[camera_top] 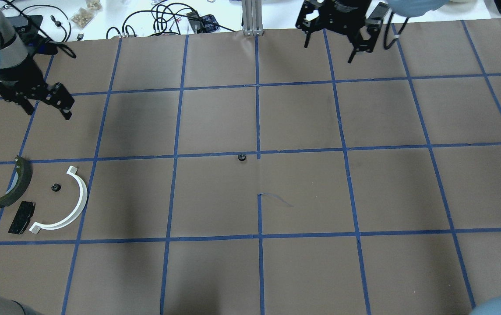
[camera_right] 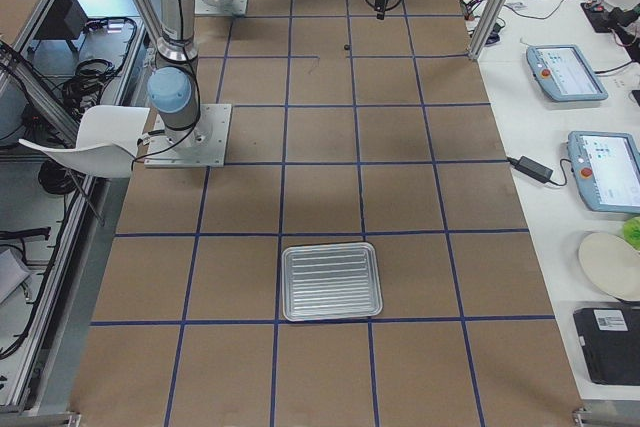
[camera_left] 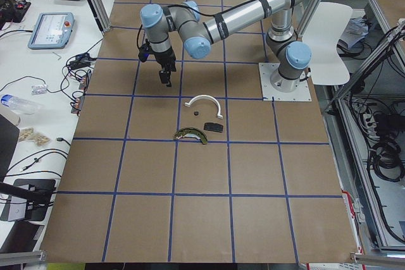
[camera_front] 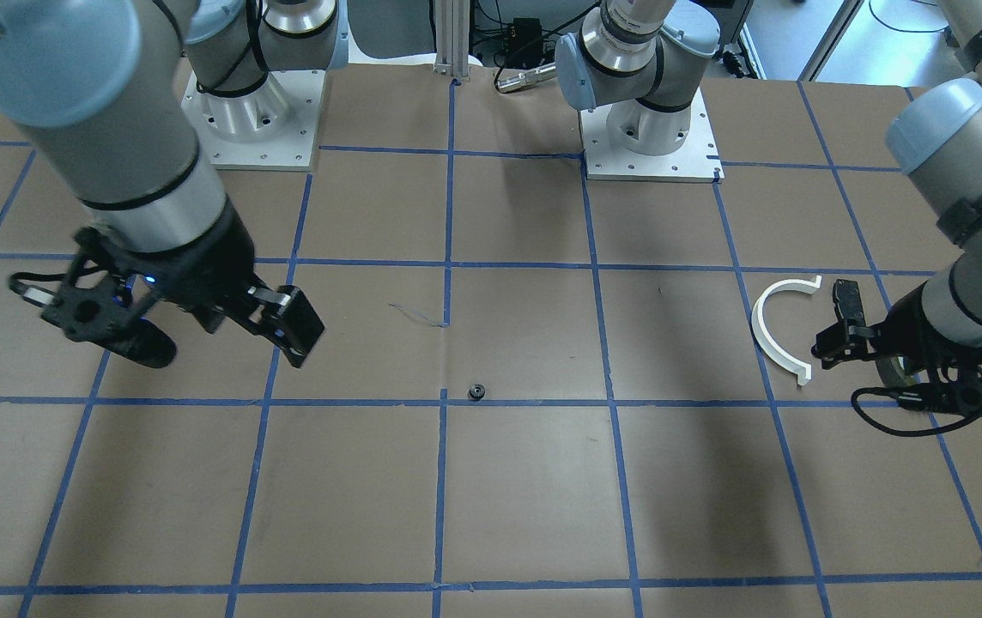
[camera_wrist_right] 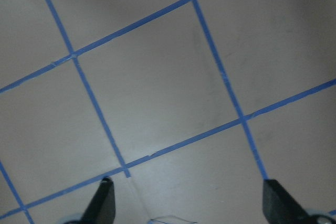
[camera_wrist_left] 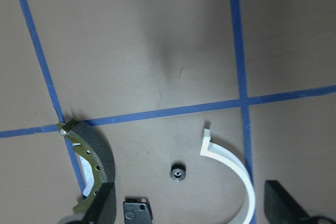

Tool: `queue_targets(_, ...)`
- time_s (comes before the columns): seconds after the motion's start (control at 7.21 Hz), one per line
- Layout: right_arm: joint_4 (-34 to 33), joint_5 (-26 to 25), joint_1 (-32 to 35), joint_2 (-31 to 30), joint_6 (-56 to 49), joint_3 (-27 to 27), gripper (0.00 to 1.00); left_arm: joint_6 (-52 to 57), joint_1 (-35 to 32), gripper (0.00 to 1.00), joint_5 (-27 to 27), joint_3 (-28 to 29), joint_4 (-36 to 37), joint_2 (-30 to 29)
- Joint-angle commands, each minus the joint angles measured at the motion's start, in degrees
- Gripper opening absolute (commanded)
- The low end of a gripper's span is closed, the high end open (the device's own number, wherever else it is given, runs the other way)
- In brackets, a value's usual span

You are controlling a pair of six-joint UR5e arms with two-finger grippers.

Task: Place bearing gear from tray to pile

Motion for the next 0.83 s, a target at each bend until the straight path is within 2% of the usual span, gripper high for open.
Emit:
queue_targets(0.0,6.99,-4.88,-4.90,-3.30,-19.49,0.22,0.84,-13.87,-10.28,1.00,-3.96,0.67,-1.28,0.46)
queue_targets(0.14,6.93,-4.73,-5.43,-5.06,-21.86,3.71,0.74,-20.97,-14.06,1.00,-6.26,0.67,-0.93,-0.58)
queue_targets(0.28,2.93,-4.20,-5.00,-7.60,-21.53,8.96,0.73,-26.44,-18.97,1.00,-7.33,0.58,-0.23,-1.55)
queue_targets(0.42,-5.29,-4.02,-5.00,-10.67,-21.36,15.20,0.85,-33.37,-24.41,1.00,-8.21,-0.20,1.61,-2.69)
queue_targets(0.56,-11.63,-3.32,-5.00,-10.96,-21.36,15.78,1.00,-36.83,-27.25,1.00,-8.39,-1.51,3.80,-4.01)
queue_targets(0.69,-11.70,-2.62,-5.00,-10.88,-21.36,14.74,1.00,-38.87,-28.93,1.00,-9.09,-3.79,6.95,-5.33)
